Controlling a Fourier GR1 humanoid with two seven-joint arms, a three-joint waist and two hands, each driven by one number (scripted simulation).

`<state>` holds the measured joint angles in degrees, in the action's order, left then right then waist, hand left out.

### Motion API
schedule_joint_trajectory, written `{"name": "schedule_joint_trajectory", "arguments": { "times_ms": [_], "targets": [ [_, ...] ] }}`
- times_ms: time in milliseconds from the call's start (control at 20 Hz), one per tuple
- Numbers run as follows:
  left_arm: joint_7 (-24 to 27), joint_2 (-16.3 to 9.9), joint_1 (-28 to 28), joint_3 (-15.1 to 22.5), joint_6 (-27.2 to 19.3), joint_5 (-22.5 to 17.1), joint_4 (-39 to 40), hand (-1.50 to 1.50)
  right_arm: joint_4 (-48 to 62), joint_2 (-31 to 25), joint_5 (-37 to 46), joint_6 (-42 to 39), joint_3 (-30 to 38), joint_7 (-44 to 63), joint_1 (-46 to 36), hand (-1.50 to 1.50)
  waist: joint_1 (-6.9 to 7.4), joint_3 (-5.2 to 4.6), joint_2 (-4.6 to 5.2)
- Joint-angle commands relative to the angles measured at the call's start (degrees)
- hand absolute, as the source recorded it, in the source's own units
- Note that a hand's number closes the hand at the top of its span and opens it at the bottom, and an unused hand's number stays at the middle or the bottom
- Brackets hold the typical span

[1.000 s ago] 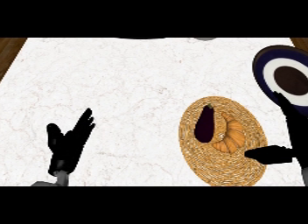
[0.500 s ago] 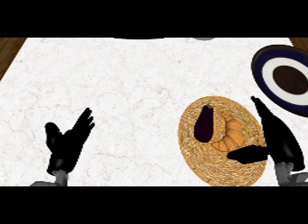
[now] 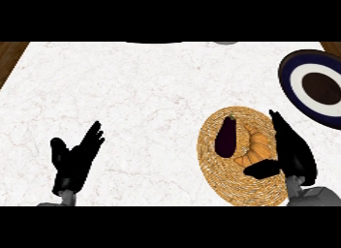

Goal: Pick the croissant from the placemat and place it in the plate

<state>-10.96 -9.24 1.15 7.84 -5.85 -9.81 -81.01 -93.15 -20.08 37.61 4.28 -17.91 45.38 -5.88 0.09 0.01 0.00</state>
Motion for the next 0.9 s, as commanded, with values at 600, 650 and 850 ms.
{"name": "schedule_joint_trajectory", "arguments": {
  "times_ms": [600, 650, 850],
  "targets": [
    [-0.37, 3.41, -0.43, -1.50, 0.82, 2.98, 0.39, 0.00, 14.40, 6.91, 6.60, -6.95, 2.01, -5.89, -4.77, 1.50, 0.12, -0.02, 0.04],
    [-0.70, 0.68, 1.37, -3.22, 3.27, 1.38, -1.96, 0.00, 16.35, 4.37, 5.11, -5.54, 3.83, -12.52, -1.52, 1.50, 0.14, 0.00, 0.02],
    [-1.62, 2.14, 2.70, -2.11, 1.83, 3.64, -4.33, 0.00, 21.19, 7.40, 10.86, -3.53, 3.94, -11.98, -6.87, 1.50, 0.21, 0.00, 0.00]
  ]
}}
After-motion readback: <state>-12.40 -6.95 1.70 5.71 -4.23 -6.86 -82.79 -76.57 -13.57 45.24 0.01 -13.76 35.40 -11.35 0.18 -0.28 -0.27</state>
